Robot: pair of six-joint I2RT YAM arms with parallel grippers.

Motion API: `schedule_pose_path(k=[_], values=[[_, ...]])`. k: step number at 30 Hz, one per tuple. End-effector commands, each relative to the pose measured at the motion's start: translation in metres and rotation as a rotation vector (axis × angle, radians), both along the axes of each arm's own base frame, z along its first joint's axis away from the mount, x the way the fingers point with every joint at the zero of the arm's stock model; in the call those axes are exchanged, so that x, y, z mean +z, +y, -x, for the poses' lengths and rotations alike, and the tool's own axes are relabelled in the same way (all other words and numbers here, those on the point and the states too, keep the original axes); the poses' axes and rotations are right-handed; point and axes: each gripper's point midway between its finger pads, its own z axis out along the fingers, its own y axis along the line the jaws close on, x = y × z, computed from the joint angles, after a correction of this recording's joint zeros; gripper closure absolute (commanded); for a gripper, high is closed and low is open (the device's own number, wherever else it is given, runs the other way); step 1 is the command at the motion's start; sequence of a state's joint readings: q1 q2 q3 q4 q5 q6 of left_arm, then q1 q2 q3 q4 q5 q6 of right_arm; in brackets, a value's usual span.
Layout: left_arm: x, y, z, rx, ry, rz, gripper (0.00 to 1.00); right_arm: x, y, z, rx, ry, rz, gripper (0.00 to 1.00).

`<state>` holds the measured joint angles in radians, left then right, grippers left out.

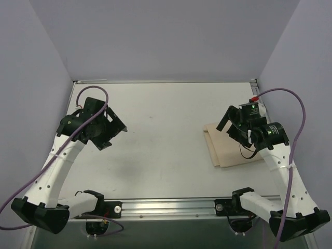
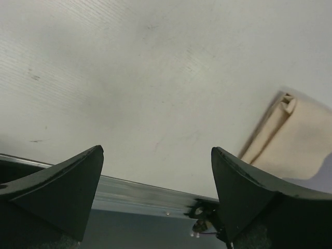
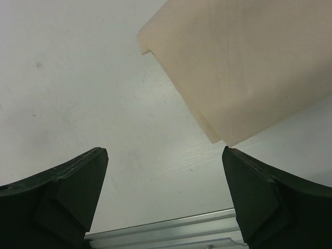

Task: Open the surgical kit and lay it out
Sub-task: Move the surgical kit at the center of the board.

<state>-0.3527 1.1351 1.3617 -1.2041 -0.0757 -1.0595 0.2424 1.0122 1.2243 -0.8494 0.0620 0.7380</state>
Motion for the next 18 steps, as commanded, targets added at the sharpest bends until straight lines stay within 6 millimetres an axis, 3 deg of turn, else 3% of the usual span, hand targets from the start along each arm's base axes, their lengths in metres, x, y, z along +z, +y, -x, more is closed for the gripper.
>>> schedule_pose_path(k=[1, 2, 4, 5, 6, 8, 9, 10, 11, 12, 13, 15, 16, 18], values=[[-0.003, 0.013, 0.022, -0.160, 0.063, -0.141, 0.06, 0.017, 0.000, -0.001, 0.121, -0.035, 0.051, 0.00], [0.006, -0.008, 0.005, -0.220, -0.065, -0.055, 0.06, 0.020, 0.006, -0.007, 0.154, -0.041, 0.029, 0.00], [0.017, -0.028, -0.007, -0.292, -0.184, 0.028, 0.06, 0.005, 0.004, -0.018, 0.148, 0.020, 0.031, 0.00], [0.034, -0.046, -0.022, -0.341, -0.289, 0.099, 0.06, -0.005, -0.002, -0.019, 0.131, 0.064, 0.036, 0.00], [0.035, -0.057, -0.028, -0.387, -0.313, 0.120, 0.06, -0.019, -0.011, -0.023, 0.097, 0.115, 0.040, 0.00], [0.028, -0.075, -0.047, -0.442, -0.301, 0.114, 0.06, -0.027, -0.019, -0.025, 0.053, 0.149, 0.062, 0.00], [0.041, -0.090, -0.051, -0.504, -0.333, 0.083, 0.06, -0.028, -0.026, -0.028, 0.020, 0.145, 0.075, 0.00], [0.026, -0.101, -0.062, -0.528, -0.283, 0.043, 0.05, -0.026, -0.038, -0.031, -0.015, 0.140, 0.120, 0.00], [0.024, -0.107, -0.066, -0.551, -0.272, 0.018, 0.02, -0.025, -0.048, -0.031, -0.042, 0.150, 0.168, 0.00], [0.023, -0.111, -0.072, -0.566, -0.269, -0.011, 0.05, -0.022, -0.058, -0.036, -0.067, 0.156, 0.210, 0.03], [0.034, -0.121, -0.075, -0.583, -0.291, -0.014, 0.07, -0.016, -0.077, -0.038, -0.117, 0.161, 0.288, 0.05], [0.019, -0.129, -0.081, -0.611, -0.239, -0.048, 0.10, -0.012, -0.096, -0.038, -0.178, 0.186, 0.355, 0.20], [0.025, -0.134, -0.083, -0.623, -0.252, -0.068, 0.11, -0.005, -0.120, -0.036, -0.281, 0.187, 0.414, 0.37], [0.012, -0.129, -0.080, -0.656, -0.198, -0.136, 0.12, -0.009, -0.141, -0.031, -0.363, 0.242, 0.471, 0.75]])
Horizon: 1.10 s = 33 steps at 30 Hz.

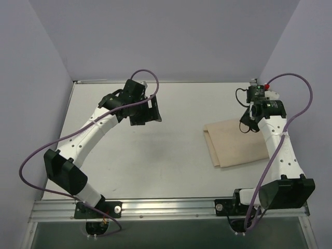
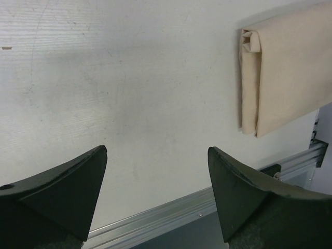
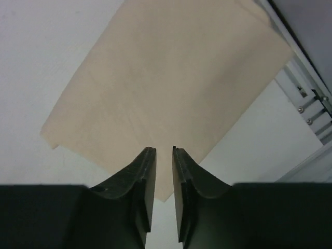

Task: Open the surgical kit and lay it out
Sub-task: Move the surgical kit at the center of the board.

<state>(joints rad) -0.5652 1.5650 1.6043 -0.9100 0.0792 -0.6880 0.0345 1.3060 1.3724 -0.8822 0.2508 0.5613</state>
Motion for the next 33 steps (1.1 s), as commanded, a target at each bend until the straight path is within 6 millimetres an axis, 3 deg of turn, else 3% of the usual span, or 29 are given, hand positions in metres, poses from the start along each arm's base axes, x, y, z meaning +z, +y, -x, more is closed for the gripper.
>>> schedule_pose_path(k=[1, 2, 3, 5, 8, 10, 11, 12, 13, 18, 24, 29, 33], values=[[0.019, 0.009, -0.002, -0.056, -0.080, -0.095, 0.13, 0.011, -0.065, 0.021, -0.225, 0.071, 0.221, 0.82], [0.014, 0.014, 0.001, -0.058, -0.070, -0.128, 0.13, 0.007, -0.081, 0.026, -0.296, 0.089, 0.232, 0.86], [0.012, 0.019, 0.002, -0.072, -0.076, -0.152, 0.13, -0.002, -0.089, 0.029, -0.333, 0.120, 0.231, 0.99], [0.010, 0.023, 0.004, -0.085, -0.077, -0.165, 0.15, -0.021, -0.114, 0.046, -0.464, 0.182, 0.218, 1.00], [0.012, 0.024, 0.006, -0.119, -0.105, -0.163, 0.16, -0.051, -0.132, 0.056, -0.552, 0.244, 0.184, 1.00], [0.011, 0.030, 0.007, -0.110, -0.103, -0.160, 0.16, -0.061, -0.132, 0.058, -0.572, 0.216, 0.167, 1.00], [0.010, 0.029, 0.010, -0.118, -0.096, -0.138, 0.16, -0.063, -0.135, 0.047, -0.585, 0.147, 0.159, 1.00], [0.003, 0.031, 0.014, -0.124, -0.070, -0.122, 0.16, -0.076, -0.130, 0.051, -0.567, 0.146, 0.130, 1.00], [0.008, 0.032, 0.016, -0.123, -0.091, -0.103, 0.17, -0.083, -0.130, 0.049, -0.568, 0.140, 0.122, 1.00], [0.011, 0.061, 0.018, -0.063, -0.115, -0.113, 0.16, -0.127, -0.139, 0.071, -0.584, 0.315, 0.156, 1.00], [0.054, 0.090, 0.014, 0.008, -0.255, -0.097, 0.12, -0.151, -0.166, 0.097, -0.647, 0.336, 0.143, 1.00], [0.061, 0.095, 0.017, 0.014, -0.278, -0.107, 0.12, -0.174, -0.179, 0.089, -0.677, 0.344, 0.124, 1.00], [0.058, 0.102, 0.013, 0.034, -0.273, -0.148, 0.11, -0.200, -0.178, 0.081, -0.659, 0.388, 0.102, 1.00]])
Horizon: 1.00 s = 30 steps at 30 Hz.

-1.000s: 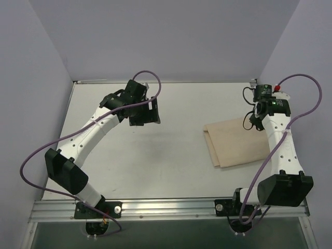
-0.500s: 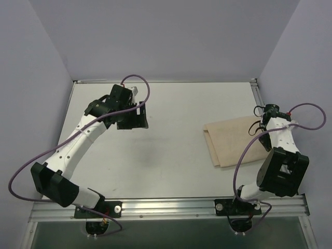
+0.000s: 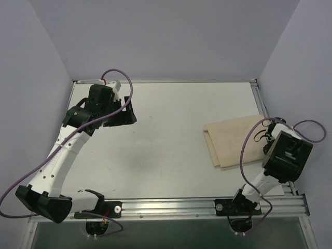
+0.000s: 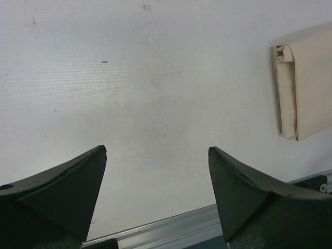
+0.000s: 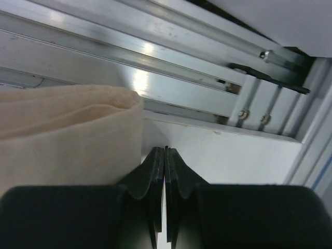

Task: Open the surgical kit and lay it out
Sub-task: Move the surgical kit at the center of the board.

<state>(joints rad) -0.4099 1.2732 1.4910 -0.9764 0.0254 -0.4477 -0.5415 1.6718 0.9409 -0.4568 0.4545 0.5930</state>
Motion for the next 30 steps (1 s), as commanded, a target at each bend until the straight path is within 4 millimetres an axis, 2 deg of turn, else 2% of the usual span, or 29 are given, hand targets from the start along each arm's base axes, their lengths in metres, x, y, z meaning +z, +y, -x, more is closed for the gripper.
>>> schedule_pose_path(k=[1, 4, 7, 8, 9, 11, 12, 15, 16, 18, 19, 20, 22, 23, 26, 27, 29, 30], values=[[0.016, 0.007, -0.013, 0.018, -0.074, -0.030, 0.11, -0.008, -0.006, -0.016, 0.007, -0.031, 0.019, 1.00], [0.014, 0.012, -0.019, 0.034, -0.058, -0.052, 0.11, -0.014, 0.009, -0.040, 0.081, -0.056, 0.006, 1.00], [0.014, 0.015, -0.025, 0.037, -0.056, -0.079, 0.10, -0.018, 0.027, -0.077, 0.184, -0.060, 0.012, 1.00], [0.012, 0.016, -0.026, 0.037, -0.054, -0.086, 0.10, -0.027, 0.032, -0.081, 0.199, -0.036, 0.001, 1.00], [0.011, 0.018, -0.029, 0.044, -0.045, -0.089, 0.10, -0.025, 0.039, -0.099, 0.235, -0.056, 0.006, 1.00], [0.008, 0.018, -0.031, 0.044, -0.032, -0.093, 0.10, -0.035, 0.050, -0.116, 0.296, -0.039, 0.000, 1.00], [0.007, 0.017, -0.032, 0.042, -0.026, -0.094, 0.10, -0.030, 0.062, -0.136, 0.359, -0.044, 0.022, 1.00], [0.005, 0.018, -0.033, 0.044, -0.017, -0.098, 0.10, -0.043, 0.086, -0.157, 0.456, -0.006, 0.018, 1.00], [0.004, 0.020, -0.034, 0.050, -0.016, -0.100, 0.10, -0.038, 0.102, -0.176, 0.514, -0.021, 0.034, 1.00], [0.003, 0.023, -0.036, 0.060, -0.012, -0.104, 0.10, -0.045, 0.117, -0.188, 0.579, -0.001, 0.037, 1.00], [0.002, 0.024, -0.036, 0.065, -0.008, -0.108, 0.10, -0.040, 0.121, -0.203, 0.601, -0.026, 0.048, 1.00], [0.001, 0.027, -0.038, 0.076, -0.009, -0.111, 0.10, -0.045, 0.142, -0.211, 0.686, -0.005, 0.049, 1.00], [-0.005, 0.032, -0.042, 0.099, 0.010, -0.131, 0.10, -0.045, 0.159, -0.226, 0.762, -0.005, 0.053, 1.00], [-0.006, 0.038, -0.045, 0.121, 0.013, -0.146, 0.10, -0.045, 0.176, -0.239, 0.818, -0.014, 0.051, 1.00], [-0.017, 0.046, -0.053, 0.127, 0.019, -0.203, 0.11, -0.045, 0.205, -0.258, 0.957, -0.018, 0.043, 1.00], [-0.023, 0.046, -0.056, 0.121, 0.033, -0.214, 0.11, -0.044, 0.221, -0.261, 1.021, -0.012, 0.045, 1.00], [-0.030, 0.045, -0.059, 0.110, 0.055, -0.219, 0.11, -0.047, 0.234, -0.268, 1.056, -0.029, 0.036, 1.00], [-0.038, 0.041, -0.061, 0.093, 0.090, -0.199, 0.11, -0.045, 0.249, -0.276, 1.076, -0.066, 0.002, 1.00]])
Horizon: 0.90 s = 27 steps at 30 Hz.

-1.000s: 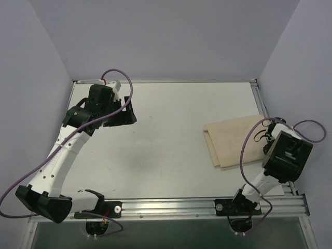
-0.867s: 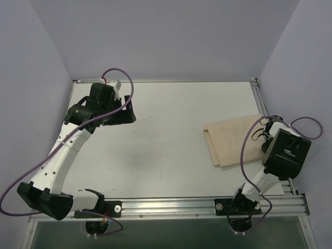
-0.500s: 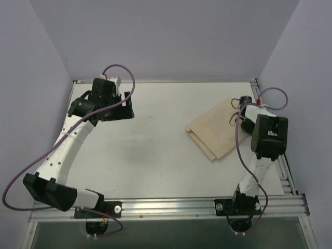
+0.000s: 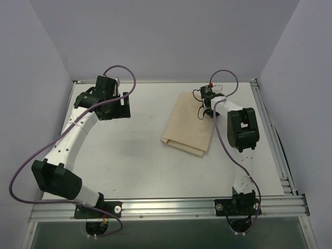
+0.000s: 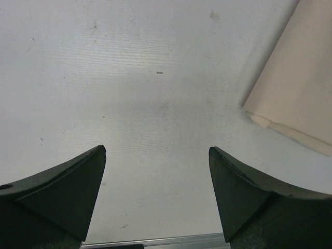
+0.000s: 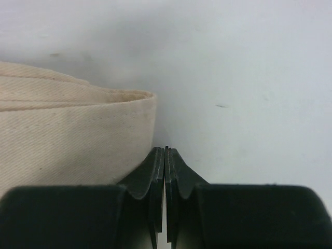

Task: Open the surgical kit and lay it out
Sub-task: Move the surgical kit at the center of the board.

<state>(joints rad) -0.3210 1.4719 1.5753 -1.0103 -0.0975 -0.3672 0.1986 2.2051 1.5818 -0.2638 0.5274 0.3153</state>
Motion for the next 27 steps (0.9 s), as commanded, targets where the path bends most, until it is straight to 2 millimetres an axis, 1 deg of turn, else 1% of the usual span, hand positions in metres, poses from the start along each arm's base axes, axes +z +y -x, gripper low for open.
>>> schedule_pose_path(k=[1, 2, 3, 5, 6, 7, 8, 9, 10, 11, 12, 13, 14, 15, 16, 17, 18, 19, 20, 21, 22, 23, 24, 26, 27], values=[[-0.002, -0.002, -0.012, -0.030, 0.019, 0.013, 0.11, -0.039, 0.052, 0.006, 0.157, 0.121, -0.121, 1.00], [-0.006, -0.007, -0.013, -0.046, 0.039, 0.037, 0.11, -0.041, 0.060, 0.003, 0.173, 0.119, -0.134, 1.00], [-0.012, -0.019, -0.013, -0.087, 0.071, 0.087, 0.12, -0.033, 0.078, -0.008, 0.205, 0.087, -0.151, 1.00], [-0.019, -0.030, -0.013, -0.128, 0.091, 0.129, 0.14, -0.031, 0.097, -0.017, 0.229, 0.078, -0.200, 1.00], [-0.021, -0.036, -0.018, -0.148, 0.088, 0.151, 0.16, -0.018, 0.106, -0.027, 0.231, 0.055, -0.229, 1.00], [-0.022, -0.046, -0.017, -0.182, 0.097, 0.190, 0.17, -0.014, 0.110, -0.030, 0.211, 0.049, -0.275, 0.99], [-0.022, -0.050, -0.019, -0.195, 0.096, 0.209, 0.17, -0.006, 0.111, -0.033, 0.200, 0.044, -0.299, 0.89], [-0.026, -0.055, -0.023, -0.206, 0.104, 0.223, 0.18, 0.004, 0.109, -0.030, 0.194, 0.056, -0.319, 0.81], [-0.026, -0.062, -0.023, -0.225, 0.110, 0.247, 0.18, 0.027, 0.103, -0.031, 0.184, 0.023, -0.347, 0.71], [-0.027, -0.066, -0.024, -0.234, 0.119, 0.254, 0.20, 0.035, 0.105, -0.024, 0.188, 0.030, -0.407, 0.56], [-0.035, -0.070, -0.025, -0.239, 0.147, 0.255, 0.20, 0.040, 0.099, -0.013, 0.170, 0.050, -0.437, 0.52], [-0.037, -0.072, -0.026, -0.241, 0.155, 0.258, 0.21, 0.051, 0.091, 0.009, 0.145, 0.057, -0.469, 0.45], [-0.038, -0.077, -0.026, -0.245, 0.162, 0.267, 0.21, 0.053, 0.086, 0.022, 0.114, 0.063, -0.567, 0.36], [-0.039, -0.080, -0.026, -0.248, 0.166, 0.275, 0.21, 0.060, 0.084, 0.027, 0.117, 0.029, -0.631, 0.34], [-0.040, -0.082, -0.027, -0.248, 0.167, 0.282, 0.21, 0.085, 0.081, 0.038, 0.125, -0.030, -0.687, 0.29], [-0.039, -0.086, -0.026, -0.252, 0.172, 0.298, 0.21, 0.063, 0.071, 0.066, 0.084, 0.019, -0.733, 0.28], [-0.038, -0.089, -0.026, -0.256, 0.164, 0.308, 0.21, 0.074, 0.084, 0.067, 0.146, -0.027, -0.833, 0.26], [-0.038, -0.091, -0.026, -0.258, 0.166, 0.314, 0.21, 0.089, 0.089, 0.076, 0.185, -0.060, -0.870, 0.26], [-0.038, -0.094, -0.024, -0.262, 0.170, 0.320, 0.22, 0.078, 0.093, 0.092, 0.199, -0.028, -0.895, 0.26], [-0.037, -0.096, -0.023, -0.267, 0.176, 0.325, 0.22, 0.081, 0.100, 0.097, 0.238, -0.025, -0.932, 0.26], [-0.037, -0.098, -0.022, -0.269, 0.178, 0.324, 0.22, 0.082, 0.103, 0.103, 0.251, -0.023, -0.952, 0.28], [-0.036, -0.101, -0.021, -0.276, 0.181, 0.327, 0.22, 0.079, 0.105, 0.108, 0.257, -0.011, -0.966, 0.29], [-0.034, -0.104, -0.018, -0.284, 0.182, 0.324, 0.23, 0.071, 0.106, 0.117, 0.258, 0.009, -0.975, 0.30], [-0.031, -0.109, -0.015, -0.294, 0.178, 0.327, 0.23, 0.072, 0.111, 0.124, 0.287, 0.009, -1.001, 0.33], [-0.030, -0.111, -0.014, -0.300, 0.176, 0.328, 0.23, 0.068, 0.114, 0.128, 0.301, 0.015, -1.019, 0.34]])
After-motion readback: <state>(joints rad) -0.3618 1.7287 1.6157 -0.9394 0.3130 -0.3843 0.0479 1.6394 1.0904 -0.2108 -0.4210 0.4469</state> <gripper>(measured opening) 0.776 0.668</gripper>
